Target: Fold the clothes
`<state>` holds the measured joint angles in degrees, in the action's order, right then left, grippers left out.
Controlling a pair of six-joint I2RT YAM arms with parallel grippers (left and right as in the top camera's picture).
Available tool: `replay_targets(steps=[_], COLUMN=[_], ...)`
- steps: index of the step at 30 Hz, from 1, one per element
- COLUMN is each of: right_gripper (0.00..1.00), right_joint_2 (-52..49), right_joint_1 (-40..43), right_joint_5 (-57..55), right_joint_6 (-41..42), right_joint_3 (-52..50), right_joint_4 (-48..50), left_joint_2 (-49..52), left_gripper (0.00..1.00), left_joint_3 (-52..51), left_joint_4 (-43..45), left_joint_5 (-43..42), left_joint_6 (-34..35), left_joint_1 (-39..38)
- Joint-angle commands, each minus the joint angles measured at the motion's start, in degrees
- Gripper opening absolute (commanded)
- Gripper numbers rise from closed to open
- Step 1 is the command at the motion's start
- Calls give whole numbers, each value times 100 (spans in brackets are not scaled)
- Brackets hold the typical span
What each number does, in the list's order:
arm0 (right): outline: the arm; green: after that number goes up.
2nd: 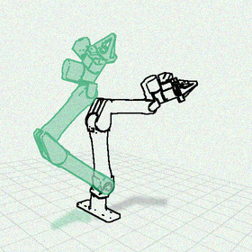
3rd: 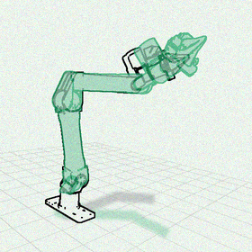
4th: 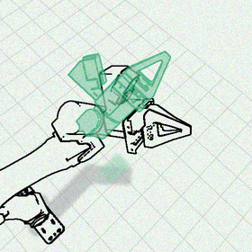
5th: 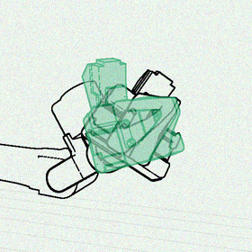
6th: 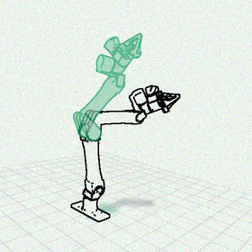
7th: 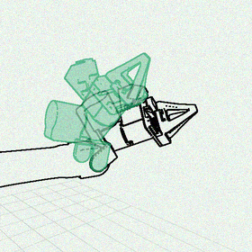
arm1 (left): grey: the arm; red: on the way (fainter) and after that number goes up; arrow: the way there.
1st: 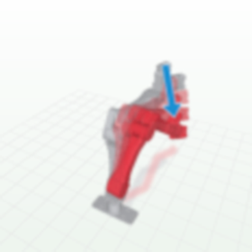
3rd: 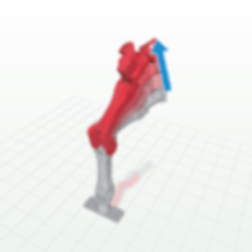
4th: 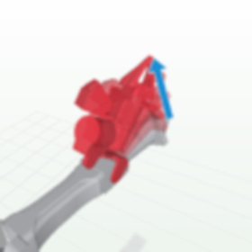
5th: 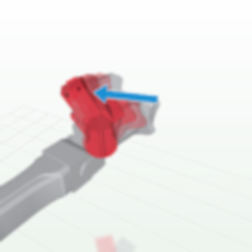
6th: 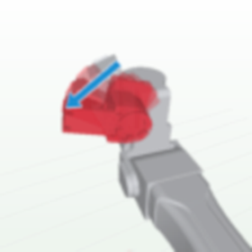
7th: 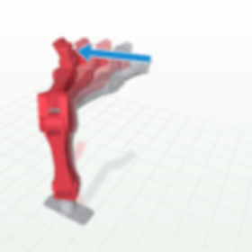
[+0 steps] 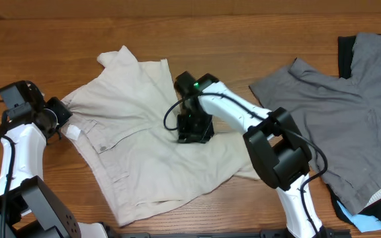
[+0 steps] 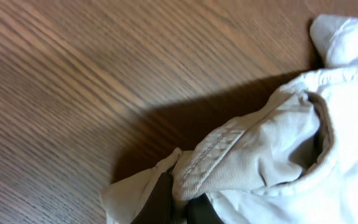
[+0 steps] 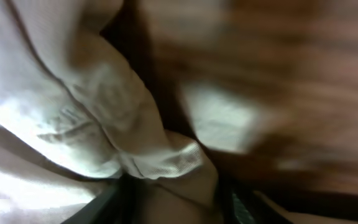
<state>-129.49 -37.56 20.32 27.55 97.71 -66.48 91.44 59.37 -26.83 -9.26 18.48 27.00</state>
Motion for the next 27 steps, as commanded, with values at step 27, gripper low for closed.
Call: replay_targets(steps=[27], right_gripper=[60], right_joint_2=[-1172], right_joint_1=[599], right_joint_5=[-955], right_joint_6=[-2354], right_joint_3=[1860], right_joint_4=[3880], left_joint_2=[-4], left_gripper=[4], left_joint_3=[463], left_joint_4=[-1589], left_joint_5=[-127], left_joint_6=[83], left_joint_1=[-39])
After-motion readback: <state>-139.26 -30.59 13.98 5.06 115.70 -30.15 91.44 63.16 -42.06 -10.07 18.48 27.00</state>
